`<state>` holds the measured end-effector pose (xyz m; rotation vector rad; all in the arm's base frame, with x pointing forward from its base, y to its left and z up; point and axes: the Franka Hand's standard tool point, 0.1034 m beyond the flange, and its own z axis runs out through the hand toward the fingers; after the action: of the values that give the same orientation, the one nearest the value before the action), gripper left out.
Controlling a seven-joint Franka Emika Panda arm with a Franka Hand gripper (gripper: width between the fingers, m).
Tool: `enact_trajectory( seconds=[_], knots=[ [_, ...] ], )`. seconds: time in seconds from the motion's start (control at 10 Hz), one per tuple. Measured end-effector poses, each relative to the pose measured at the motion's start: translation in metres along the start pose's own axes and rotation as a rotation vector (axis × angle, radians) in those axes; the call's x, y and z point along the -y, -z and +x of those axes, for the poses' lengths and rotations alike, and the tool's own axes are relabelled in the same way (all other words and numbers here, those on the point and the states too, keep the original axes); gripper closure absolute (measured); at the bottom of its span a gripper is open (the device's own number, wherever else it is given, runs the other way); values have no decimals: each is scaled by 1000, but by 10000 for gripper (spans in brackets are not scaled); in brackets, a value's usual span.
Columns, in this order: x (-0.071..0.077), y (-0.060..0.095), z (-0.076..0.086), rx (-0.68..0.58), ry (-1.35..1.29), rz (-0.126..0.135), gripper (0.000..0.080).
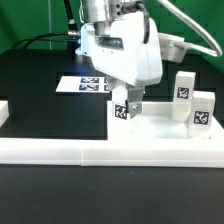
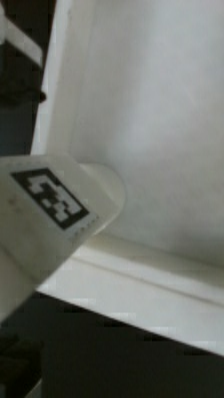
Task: Assemble square table
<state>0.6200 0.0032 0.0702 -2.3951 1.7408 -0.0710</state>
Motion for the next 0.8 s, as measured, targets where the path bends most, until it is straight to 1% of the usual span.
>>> enact_trajectory(
  seconds=[0.1,0.3,0.4,0.5,0.6,0.7,0.8],
  knots=[
    [-2,-1,0,9,90,-10,151],
    [-7,-3,7,29,157,-24,151],
    [-7,-3,8,25,158,-22,151],
    [-7,-3,7,25,136,-22,239],
    [-7,-3,8,24,137,-22,374],
    [-7,-3,8,24,99,-22,374],
    [-7,-3,8,23,13,-23,515]
  ],
)
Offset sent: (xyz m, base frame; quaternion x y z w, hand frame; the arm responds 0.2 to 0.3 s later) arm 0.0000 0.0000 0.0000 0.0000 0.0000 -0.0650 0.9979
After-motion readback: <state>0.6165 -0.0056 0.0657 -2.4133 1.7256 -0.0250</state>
